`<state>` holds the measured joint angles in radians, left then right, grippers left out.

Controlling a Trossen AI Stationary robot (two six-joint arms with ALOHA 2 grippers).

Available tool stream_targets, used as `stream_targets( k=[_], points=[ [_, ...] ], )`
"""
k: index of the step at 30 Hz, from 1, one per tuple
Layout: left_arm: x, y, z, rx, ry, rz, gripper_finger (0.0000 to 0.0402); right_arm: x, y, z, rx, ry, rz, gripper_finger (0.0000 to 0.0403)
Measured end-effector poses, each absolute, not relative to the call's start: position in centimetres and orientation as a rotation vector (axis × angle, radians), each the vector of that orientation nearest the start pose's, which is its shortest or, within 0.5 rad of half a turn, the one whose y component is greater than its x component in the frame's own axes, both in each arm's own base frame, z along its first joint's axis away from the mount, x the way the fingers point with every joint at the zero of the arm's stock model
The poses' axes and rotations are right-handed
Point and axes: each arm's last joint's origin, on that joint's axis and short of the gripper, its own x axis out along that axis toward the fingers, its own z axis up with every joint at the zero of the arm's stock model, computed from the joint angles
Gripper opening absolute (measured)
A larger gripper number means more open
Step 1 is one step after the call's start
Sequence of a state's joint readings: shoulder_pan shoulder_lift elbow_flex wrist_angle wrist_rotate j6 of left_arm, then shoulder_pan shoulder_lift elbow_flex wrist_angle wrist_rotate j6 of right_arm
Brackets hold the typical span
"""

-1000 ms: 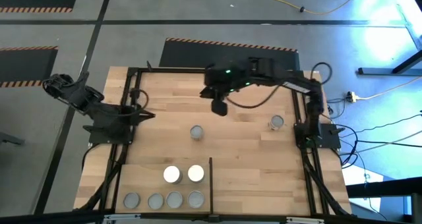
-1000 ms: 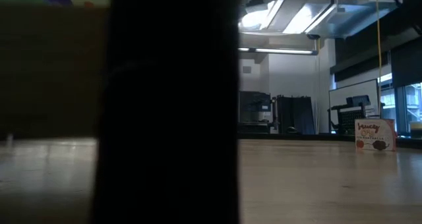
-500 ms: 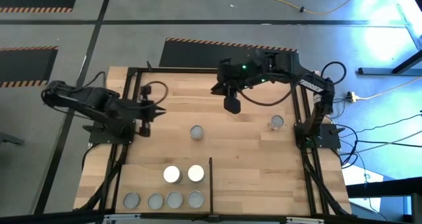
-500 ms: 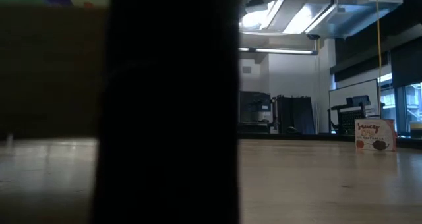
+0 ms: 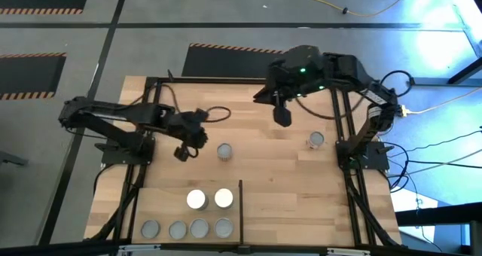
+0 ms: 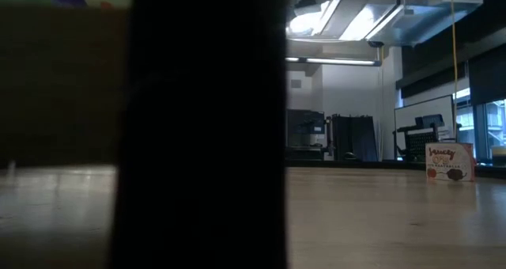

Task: Pick and place cans onto a shelf
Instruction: Put the canned black beans on the shelf

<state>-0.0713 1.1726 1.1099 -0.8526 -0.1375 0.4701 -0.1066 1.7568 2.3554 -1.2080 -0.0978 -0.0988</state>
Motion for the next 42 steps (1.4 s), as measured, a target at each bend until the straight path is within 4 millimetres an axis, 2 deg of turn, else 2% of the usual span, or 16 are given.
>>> stream_targets(
  k=[6,11,14,20,28,32,36,42],
  points=[
    [25.3,-1.0,28.9,0.544,0.966,-0.331,0.0021,28.6,-2.8,51.4,-0.038,0.551,0.017,0.0054],
    [27.1,-1.1,26.4,0.623,1.045,-0.431,0.0013,26.4,-2.6,50.6,-0.036,0.718,0.032,0.0054],
    [28.0,-1.1,24.9,0.641,1.096,-0.475,0.0008,26.0,-2.5,50.1,-0.024,0.780,0.052,0.0054],
    [29.3,-1.2,22.7,0.696,1.132,-0.546,0.0001,26.1,-2.2,50.3,-0.023,0.752,0.155,0.0054],
    [29.6,-1.2,22.2,0.691,1.153,-0.533,0.0001,26.2,-2.2,50.3,-0.026,0.746,0.148,0.0054],
    [29.8,-1.1,22.3,0.659,1.171,-0.433,0.0003,26.2,-2.2,50.3,-0.026,0.746,0.149,0.0054],
    [30.0,-1.4,22.4,0.706,1.178,-0.341,0.0016,26.2,-2.2,50.3,-0.010,0.746,0.142,0.0054],
    [30.0,-1.8,22.4,0.757,1.169,-0.355,0.0030,26.2,-2.2,50.3,-0.009,0.742,0.141,0.0054]
  ],
)
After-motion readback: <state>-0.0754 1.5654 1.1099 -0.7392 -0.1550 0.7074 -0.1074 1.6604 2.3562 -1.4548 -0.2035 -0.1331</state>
